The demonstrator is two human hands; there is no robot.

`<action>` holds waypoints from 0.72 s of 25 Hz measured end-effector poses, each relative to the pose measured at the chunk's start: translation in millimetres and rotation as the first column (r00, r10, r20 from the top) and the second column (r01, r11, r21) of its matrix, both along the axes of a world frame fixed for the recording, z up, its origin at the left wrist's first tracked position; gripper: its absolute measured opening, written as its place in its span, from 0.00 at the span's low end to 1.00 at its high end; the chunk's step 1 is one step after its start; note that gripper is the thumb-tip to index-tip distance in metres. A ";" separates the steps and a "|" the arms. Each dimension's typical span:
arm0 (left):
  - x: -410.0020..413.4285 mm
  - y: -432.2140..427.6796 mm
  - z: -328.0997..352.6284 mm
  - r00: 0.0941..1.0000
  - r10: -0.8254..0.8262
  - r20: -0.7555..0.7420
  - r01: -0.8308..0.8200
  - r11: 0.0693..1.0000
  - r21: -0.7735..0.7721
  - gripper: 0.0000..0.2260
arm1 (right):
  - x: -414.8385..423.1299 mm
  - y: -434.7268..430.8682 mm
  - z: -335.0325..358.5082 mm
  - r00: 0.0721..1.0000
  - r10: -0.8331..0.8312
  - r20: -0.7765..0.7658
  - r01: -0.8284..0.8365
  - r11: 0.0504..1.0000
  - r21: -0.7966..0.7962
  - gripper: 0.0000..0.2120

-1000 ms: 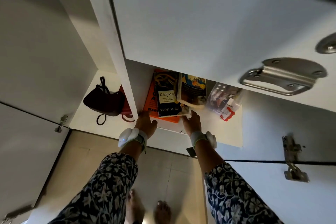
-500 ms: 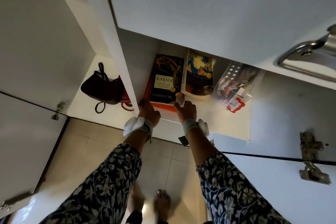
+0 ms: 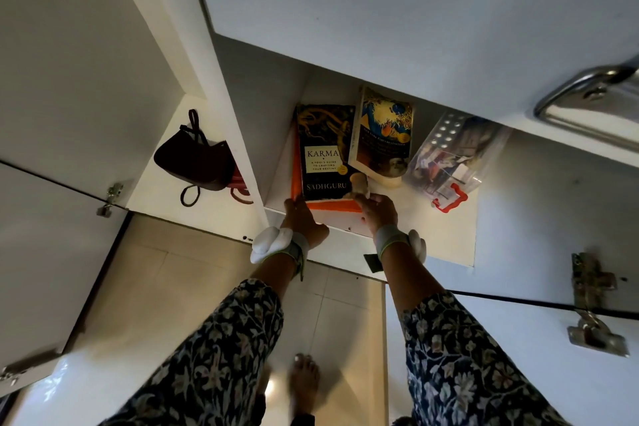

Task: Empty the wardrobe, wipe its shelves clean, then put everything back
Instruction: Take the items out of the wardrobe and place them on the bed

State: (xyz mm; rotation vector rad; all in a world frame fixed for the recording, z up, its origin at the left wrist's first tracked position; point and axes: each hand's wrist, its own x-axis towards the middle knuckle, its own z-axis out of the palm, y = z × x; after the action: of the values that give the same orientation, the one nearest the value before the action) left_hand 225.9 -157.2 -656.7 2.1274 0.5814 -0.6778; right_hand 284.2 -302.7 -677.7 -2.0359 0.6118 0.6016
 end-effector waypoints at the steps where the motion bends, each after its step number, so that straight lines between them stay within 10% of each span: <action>1: -1.0 -3.6 0.8 1.000 -0.001 0.011 0.001 1.000 0.031 0.32 | -1.4 -4.2 3.4 1.000 0.026 0.010 -0.025 0.999 -0.033 0.21; 6: 9.2 -9.8 0.0 0.978 -0.190 0.084 0.165 0.956 0.243 0.38 | 13.2 0.6 13.1 0.971 -0.221 0.089 0.213 0.972 0.097 0.21; 9: 11.9 -6.3 -5.3 0.948 -0.315 -0.037 0.316 0.931 0.180 0.38 | 28.1 10.4 13.5 0.845 -0.526 -0.096 0.524 0.780 0.341 0.27; 14: 12.9 7.8 -2.7 0.927 -0.374 -0.037 0.376 0.917 0.134 0.41 | 36.1 -0.1 14.1 0.741 -0.658 -0.136 0.629 0.608 0.485 0.07; 18: 12.8 11.3 5.4 0.920 -0.388 -0.055 0.392 0.912 0.122 0.39 | 28.0 3.2 33.6 0.798 -0.598 -0.073 0.511 0.607 0.609 0.12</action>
State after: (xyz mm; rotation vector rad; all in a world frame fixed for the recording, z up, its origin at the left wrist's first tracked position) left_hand 238.8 -145.9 -651.3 2.3886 0.2158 -0.9118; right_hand 312.2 -299.5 -644.1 -1.1636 0.8039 0.2171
